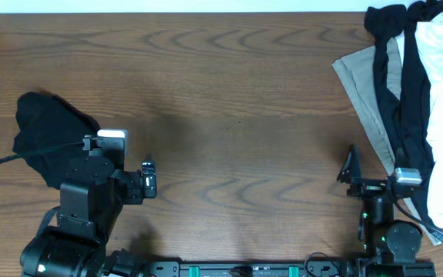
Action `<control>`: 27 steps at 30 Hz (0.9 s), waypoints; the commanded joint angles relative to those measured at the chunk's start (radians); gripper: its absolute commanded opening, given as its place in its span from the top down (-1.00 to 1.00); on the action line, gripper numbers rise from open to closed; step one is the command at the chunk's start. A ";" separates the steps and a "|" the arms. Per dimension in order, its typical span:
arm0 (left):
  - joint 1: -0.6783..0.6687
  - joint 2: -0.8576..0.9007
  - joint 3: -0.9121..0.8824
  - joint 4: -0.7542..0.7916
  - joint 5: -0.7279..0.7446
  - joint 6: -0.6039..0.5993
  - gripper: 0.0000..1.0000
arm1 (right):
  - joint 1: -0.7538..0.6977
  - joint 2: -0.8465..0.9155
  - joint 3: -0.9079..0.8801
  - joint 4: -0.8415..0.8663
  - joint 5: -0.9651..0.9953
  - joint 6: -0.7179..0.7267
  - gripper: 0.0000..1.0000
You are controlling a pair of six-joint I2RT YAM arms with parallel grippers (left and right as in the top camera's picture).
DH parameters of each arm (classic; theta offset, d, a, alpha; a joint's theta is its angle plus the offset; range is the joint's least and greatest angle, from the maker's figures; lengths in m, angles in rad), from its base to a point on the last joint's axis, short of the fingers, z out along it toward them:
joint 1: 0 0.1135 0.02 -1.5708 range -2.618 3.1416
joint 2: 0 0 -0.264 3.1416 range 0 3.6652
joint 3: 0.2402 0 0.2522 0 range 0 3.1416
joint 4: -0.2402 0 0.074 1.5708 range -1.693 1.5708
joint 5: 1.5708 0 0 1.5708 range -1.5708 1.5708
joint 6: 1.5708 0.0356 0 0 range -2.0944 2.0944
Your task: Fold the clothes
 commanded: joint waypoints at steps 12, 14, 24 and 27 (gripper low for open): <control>-0.004 0.000 -0.002 -0.003 -0.008 0.014 -0.96 | -0.017 -0.006 -0.014 -0.146 -0.056 -0.029 -0.98; -0.004 0.000 -0.002 -0.003 -0.008 0.014 -0.96 | -0.017 -0.006 -0.014 -0.146 -0.056 -0.029 -0.99; -0.004 0.000 -0.002 -0.003 -0.008 0.014 -0.96 | -0.018 -0.006 -0.014 -0.146 -0.056 -0.029 -0.98; -0.004 0.000 -0.002 -0.003 -0.008 0.014 -0.96 | -0.018 -0.006 -0.014 -0.146 -0.056 -0.029 -0.98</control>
